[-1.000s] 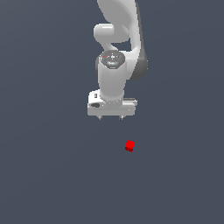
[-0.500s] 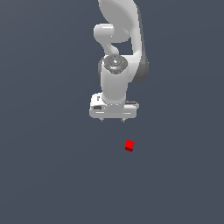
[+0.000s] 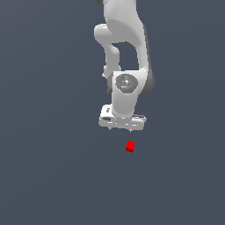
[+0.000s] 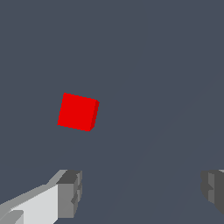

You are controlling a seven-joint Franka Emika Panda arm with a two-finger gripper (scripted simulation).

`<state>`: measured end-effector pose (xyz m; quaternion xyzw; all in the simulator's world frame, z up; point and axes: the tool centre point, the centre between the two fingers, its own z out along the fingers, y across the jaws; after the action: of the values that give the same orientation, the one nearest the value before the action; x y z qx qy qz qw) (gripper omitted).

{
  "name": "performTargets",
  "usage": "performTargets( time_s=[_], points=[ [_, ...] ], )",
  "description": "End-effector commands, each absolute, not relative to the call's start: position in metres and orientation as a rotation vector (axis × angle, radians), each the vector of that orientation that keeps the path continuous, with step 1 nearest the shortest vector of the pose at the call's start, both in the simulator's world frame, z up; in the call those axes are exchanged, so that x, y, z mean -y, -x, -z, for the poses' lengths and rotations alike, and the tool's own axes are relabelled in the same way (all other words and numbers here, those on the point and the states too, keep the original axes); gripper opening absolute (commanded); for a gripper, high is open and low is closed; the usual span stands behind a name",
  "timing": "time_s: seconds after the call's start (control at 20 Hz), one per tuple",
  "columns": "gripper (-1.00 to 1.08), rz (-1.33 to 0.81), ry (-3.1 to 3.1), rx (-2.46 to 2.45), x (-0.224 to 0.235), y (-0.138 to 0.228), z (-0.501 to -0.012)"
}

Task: Pick up the red cube and move it to a goal position.

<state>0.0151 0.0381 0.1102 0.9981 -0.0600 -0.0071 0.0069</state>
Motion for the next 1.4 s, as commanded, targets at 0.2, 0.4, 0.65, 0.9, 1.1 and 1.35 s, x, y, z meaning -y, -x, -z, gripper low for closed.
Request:
performTargets(
  time_s=[0.2,0.4,0.65,0.9,1.1,1.35],
  points=[
    [1.00,0.012,-3.115,0.346,-0.067,-0.036,-0.066],
    [1.00,0.007,-3.109,0.423,-0.080,-0.049,-0.045],
    [1.00,0.002,-3.102,0.487,-0.090,-0.060,-0.028],
    [1.00,0.000,-3.098,0.519,-0.094,-0.067,-0.020],
    [1.00,0.000,-3.098,0.525,-0.095,-0.068,-0.018],
    [-1.00,0.000,-3.098,0.520,-0.094,-0.067,-0.020]
  ],
)
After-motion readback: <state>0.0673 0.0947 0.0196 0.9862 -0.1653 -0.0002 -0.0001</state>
